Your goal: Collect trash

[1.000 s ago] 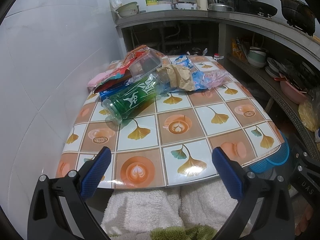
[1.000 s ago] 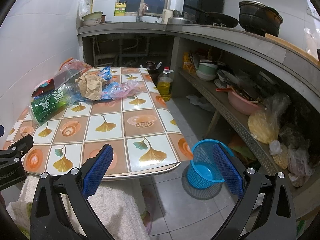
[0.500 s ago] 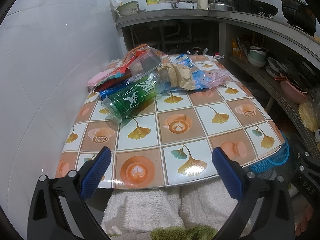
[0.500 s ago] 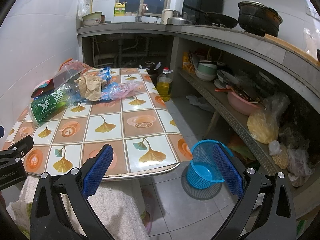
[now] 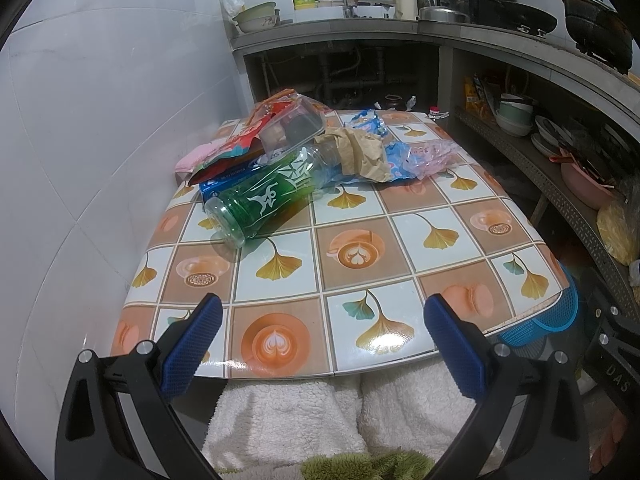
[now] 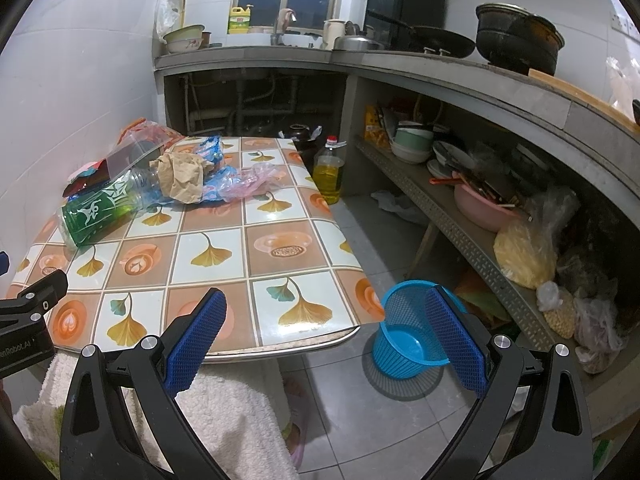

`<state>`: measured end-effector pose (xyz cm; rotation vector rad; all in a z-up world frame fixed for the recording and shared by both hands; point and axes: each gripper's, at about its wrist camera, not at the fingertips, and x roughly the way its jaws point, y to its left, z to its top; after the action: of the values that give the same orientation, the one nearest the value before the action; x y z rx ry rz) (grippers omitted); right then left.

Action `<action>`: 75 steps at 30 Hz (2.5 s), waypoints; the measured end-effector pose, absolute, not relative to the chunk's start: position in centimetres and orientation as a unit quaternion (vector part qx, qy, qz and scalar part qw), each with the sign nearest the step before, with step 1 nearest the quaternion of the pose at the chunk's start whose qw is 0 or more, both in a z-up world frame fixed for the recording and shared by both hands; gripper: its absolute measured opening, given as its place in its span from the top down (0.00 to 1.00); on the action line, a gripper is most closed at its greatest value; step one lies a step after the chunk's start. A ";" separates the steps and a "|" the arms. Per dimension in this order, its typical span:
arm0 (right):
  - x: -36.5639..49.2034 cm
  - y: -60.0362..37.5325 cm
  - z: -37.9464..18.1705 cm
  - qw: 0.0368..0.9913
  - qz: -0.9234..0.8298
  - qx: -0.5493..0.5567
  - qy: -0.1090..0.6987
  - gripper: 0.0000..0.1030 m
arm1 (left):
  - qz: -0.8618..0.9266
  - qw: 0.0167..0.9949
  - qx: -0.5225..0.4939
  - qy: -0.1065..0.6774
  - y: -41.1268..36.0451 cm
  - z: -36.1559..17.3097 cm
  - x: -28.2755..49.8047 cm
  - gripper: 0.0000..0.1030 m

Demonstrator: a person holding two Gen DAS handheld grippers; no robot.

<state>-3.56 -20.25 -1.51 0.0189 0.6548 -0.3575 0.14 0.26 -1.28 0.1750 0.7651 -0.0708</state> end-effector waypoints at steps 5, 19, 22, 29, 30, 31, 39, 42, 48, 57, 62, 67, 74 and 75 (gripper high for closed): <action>-3.5 -20.2 -1.6 0.931 -0.175 0.009 0.320 0.07 | -0.035 0.923 0.086 0.374 0.2 -1.5 0.0 0.04; -3.5 -20.2 -1.6 0.931 -0.175 0.009 0.320 0.07 | -0.034 0.921 0.085 0.378 0.3 -1.6 0.1 0.04; -3.6 -20.3 -1.6 0.930 -0.176 0.008 0.321 0.07 | -0.034 0.920 0.084 0.380 0.3 -1.8 0.1 0.04; -2.7 -20.1 -2.1 0.927 -0.179 0.010 0.331 0.07 | -0.039 0.914 0.073 0.398 0.5 -2.3 0.7 0.04; -2.5 -20.0 -2.1 0.927 -0.179 0.011 0.331 0.07 | -0.038 0.913 0.070 0.401 0.6 -2.3 0.7 0.04; -2.3 -20.0 -2.1 0.927 -0.178 0.012 0.331 0.07 | -0.039 0.911 0.068 0.405 0.7 -2.3 1.0 0.04; 0.6 -19.7 -1.8 0.925 -0.162 0.031 0.342 0.07 | -0.097 0.896 0.075 0.427 0.2 -3.2 2.5 0.04; 2.1 -19.5 -2.0 0.922 -0.143 0.037 0.358 0.07 | -0.119 0.893 0.078 0.428 0.1 -3.3 3.5 0.04; 4.2 -19.3 -1.9 0.918 -0.134 0.053 0.369 0.07 | -0.129 0.890 0.073 0.430 0.6 -3.3 5.7 0.04; 7.3 -19.0 -1.7 0.914 -0.124 0.056 0.382 0.07 | -0.136 0.894 0.058 0.422 1.4 -2.7 8.4 0.04; 8.6 -18.6 -1.4 0.916 -0.117 0.056 0.380 0.07 | -0.142 0.900 0.065 0.406 1.4 -2.1 9.2 0.04; 10.0 -18.2 -0.9 0.921 -0.093 0.047 0.377 0.07 | -0.145 0.897 0.063 0.412 1.6 -2.2 10.5 0.04; 11.9 -18.2 -0.4 0.923 -0.064 0.053 0.376 0.07 | -0.172 0.891 0.038 0.419 1.6 -2.3 12.3 0.04; 12.2 -18.5 -0.5 0.922 -0.060 0.061 0.378 0.07 | -0.179 0.889 0.035 0.420 1.5 -2.3 12.5 0.04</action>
<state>12.25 -18.48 -0.46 0.1261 0.7769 -0.1241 12.48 1.50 -2.28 0.0735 0.8723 -0.3729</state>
